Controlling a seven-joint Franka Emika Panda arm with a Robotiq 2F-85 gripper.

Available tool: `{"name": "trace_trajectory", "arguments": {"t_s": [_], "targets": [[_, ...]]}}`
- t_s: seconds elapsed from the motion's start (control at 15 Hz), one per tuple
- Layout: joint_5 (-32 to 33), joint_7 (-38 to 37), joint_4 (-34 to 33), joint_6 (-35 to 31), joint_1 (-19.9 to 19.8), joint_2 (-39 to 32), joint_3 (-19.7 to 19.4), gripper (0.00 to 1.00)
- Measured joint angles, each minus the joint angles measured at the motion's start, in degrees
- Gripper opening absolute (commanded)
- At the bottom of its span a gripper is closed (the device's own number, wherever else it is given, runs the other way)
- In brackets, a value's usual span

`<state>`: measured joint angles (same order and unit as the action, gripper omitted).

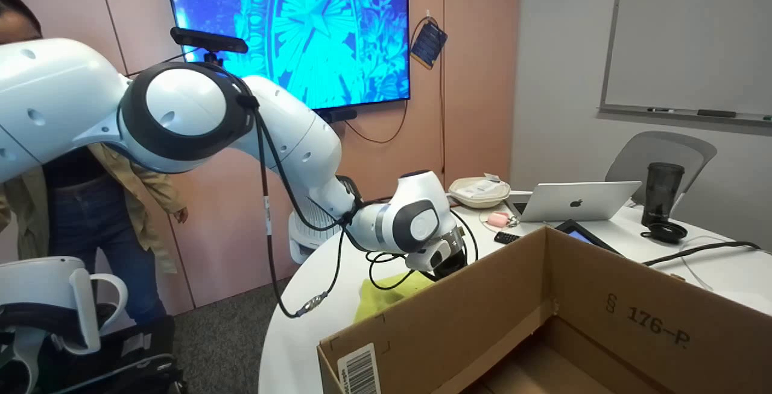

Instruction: Put the marker in the towel, fold it then put it in the box

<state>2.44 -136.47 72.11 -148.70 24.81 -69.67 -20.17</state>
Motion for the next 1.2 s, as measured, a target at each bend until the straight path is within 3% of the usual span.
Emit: {"name": "trace_trajectory", "arguments": {"t_s": [0.07,0.13,0.33,0.73,1.2], "targets": [[0.8,-0.1,0.1,-0.1,0.3,0.2,0.0,0.98],[1.7,-0.4,0.4,-0.3,0.7,0.6,-0.1,1.00],[4.7,-0.8,4.3,-2.7,2.9,4.0,-0.6,1.00],[13.4,-1.7,19.4,-6.9,10.7,15.8,-3.4,1.00],[22.9,4.8,41.0,-23.8,17.4,25.9,-3.6,1.00]]}}
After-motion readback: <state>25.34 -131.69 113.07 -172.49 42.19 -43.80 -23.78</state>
